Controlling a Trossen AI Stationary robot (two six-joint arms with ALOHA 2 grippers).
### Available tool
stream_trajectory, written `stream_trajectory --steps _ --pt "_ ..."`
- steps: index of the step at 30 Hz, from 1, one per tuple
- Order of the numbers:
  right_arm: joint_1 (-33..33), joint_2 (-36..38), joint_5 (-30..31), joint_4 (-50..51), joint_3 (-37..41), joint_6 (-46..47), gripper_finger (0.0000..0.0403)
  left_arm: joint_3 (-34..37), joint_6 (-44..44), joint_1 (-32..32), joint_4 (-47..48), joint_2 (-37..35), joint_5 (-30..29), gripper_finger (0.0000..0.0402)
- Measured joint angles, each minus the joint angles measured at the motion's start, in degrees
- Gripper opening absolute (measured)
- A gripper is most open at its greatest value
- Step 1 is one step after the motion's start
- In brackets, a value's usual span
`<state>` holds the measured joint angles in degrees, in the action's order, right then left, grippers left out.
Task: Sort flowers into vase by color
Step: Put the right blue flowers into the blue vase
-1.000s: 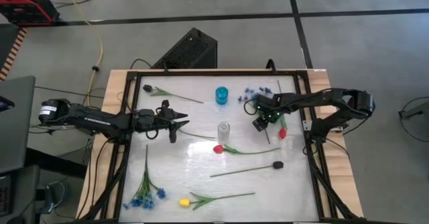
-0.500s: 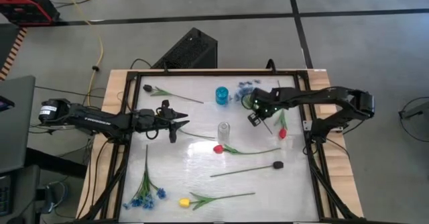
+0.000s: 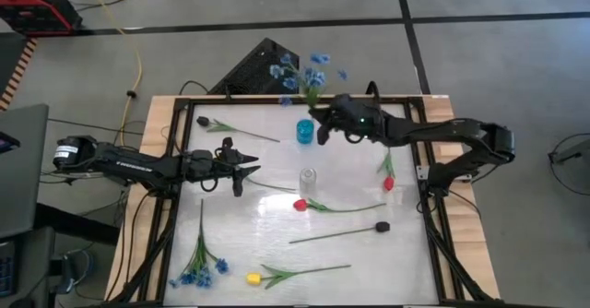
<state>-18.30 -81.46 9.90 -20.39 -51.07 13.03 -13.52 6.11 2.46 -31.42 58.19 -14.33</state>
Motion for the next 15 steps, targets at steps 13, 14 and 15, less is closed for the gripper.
stream_trajectory --steps 13,14,15 --pt "-3.66 -11.28 -1.16 -12.36 0.09 -0.02 0.0034 0.0 2.62 -0.01 2.88 -0.02 0.02 0.0116" --pt "-3.8 -11.33 -1.27 -12.94 0.07 0.01 0.0034 0.0 2.62 -0.01 2.89 -0.02 0.02 0.0116" --pt "-4.08 -11.09 -1.69 -12.87 0.07 0.01 0.0034 0.0 2.63 -0.02 2.89 -0.02 0.02 0.0116"
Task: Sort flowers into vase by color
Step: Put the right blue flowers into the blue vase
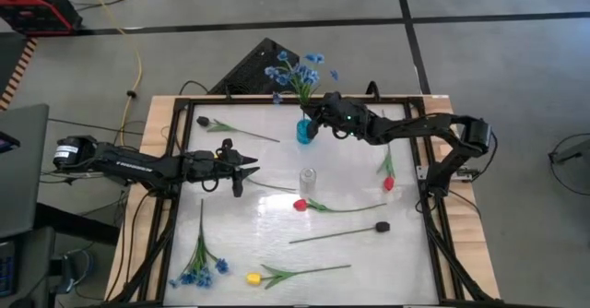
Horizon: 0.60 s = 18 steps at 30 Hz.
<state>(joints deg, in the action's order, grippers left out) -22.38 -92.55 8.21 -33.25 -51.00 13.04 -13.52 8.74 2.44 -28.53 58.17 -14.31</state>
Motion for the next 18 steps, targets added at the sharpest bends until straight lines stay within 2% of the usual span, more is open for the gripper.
stream_trajectory --steps 9,13,18 --pt "-1.39 0.52 -0.25 -0.42 -0.03 -1.01 0.0034 -0.02 0.08 0.0 0.05 0.0 0.0 0.0116" --pt "-1.39 -0.63 2.23 -0.22 0.0 -2.38 0.0034 0.0 0.1 0.0 0.04 0.0 0.0 0.0116" --pt "-1.39 -0.55 2.29 -0.25 -0.01 -2.45 0.0035 0.0 0.53 0.0 0.07 0.0 0.0 0.0116"
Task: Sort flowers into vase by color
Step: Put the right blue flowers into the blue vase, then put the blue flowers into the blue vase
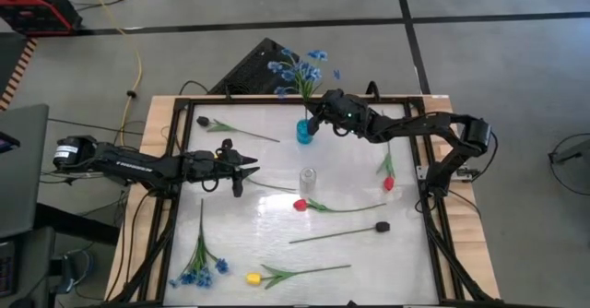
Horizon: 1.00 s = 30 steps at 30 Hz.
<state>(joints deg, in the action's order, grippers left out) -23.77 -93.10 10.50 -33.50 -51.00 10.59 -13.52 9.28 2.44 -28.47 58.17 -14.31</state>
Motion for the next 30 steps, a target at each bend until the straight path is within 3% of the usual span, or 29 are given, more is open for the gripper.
stream_trajectory --steps 17,24,30 --pt "2.03 0.01 -0.02 10.64 0.0 1.36 0.009 -0.01 0.93 0.0 -0.02 0.0 0.15 0.0116" --pt "1.94 1.65 -3.42 17.33 -0.02 1.44 0.0164 -0.02 1.28 0.0 0.95 0.0 0.22 0.0116" --pt "2.36 8.39 -6.09 32.65 -0.04 1.09 0.0223 -0.02 1.14 0.0 1.81 0.0 0.31 0.0116"
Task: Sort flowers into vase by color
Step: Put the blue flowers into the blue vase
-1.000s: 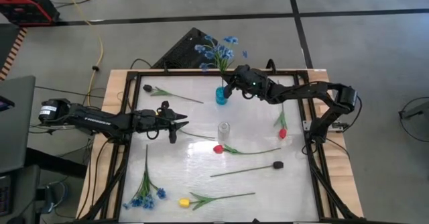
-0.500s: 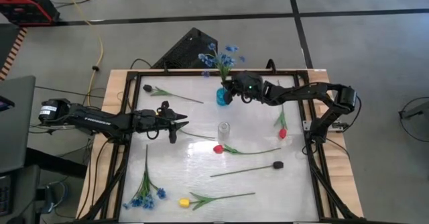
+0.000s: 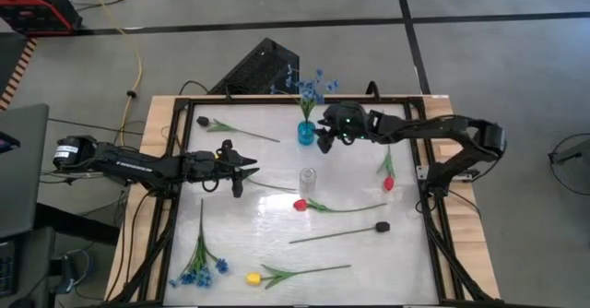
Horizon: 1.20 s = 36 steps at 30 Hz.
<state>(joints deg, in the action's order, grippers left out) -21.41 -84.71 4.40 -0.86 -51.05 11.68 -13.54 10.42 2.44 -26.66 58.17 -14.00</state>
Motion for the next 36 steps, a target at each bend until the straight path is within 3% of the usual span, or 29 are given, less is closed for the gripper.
stream_trajectory --steps 5,9,17,21,26,29,31,36 --pt "2.7 6.95 -0.02 12.68 0.0 0.51 0.0234 0.0 -0.05 0.0 0.81 0.0 0.03 0.0116" --pt "7.63 10.67 -0.07 16.66 0.0 2.78 0.0231 0.0 -0.07 0.02 0.77 0.0 1.79 0.0116" --pt "21.82 11.48 -0.17 11.69 0.0 -1.77 0.0225 0.0 -0.07 0.02 0.56 0.0 5.91 0.0116" --pt "27.8 10.24 -0.09 6.75 0.0 -8.68 0.0223 0.0 0.39 -0.07 -0.02 0.0 12.15 0.0116" --pt "32.61 8.44 -0.09 1.62 -0.11 -10.55 0.0223 -1.23 4.97 -2.03 2.67 -0.09 18.83 0.0116" --pt "34.01 6.9 -0.02 0.62 -0.03 -12.14 0.0223 -6.85 8.62 -3.66 11.97 -0.04 26.18 0.0116" --pt "34.75 5.73 0.05 0.9 -0.02 -13.86 0.0223 -13.61 10.95 -5.79 23.53 -0.03 26.5 0.0116" --pt "35.61 1.69 0.03 -0.94 -0.02 -18.52 0.0223 -34.23 19.68 -13.55 61.97 4.21 11.42 0.0099"
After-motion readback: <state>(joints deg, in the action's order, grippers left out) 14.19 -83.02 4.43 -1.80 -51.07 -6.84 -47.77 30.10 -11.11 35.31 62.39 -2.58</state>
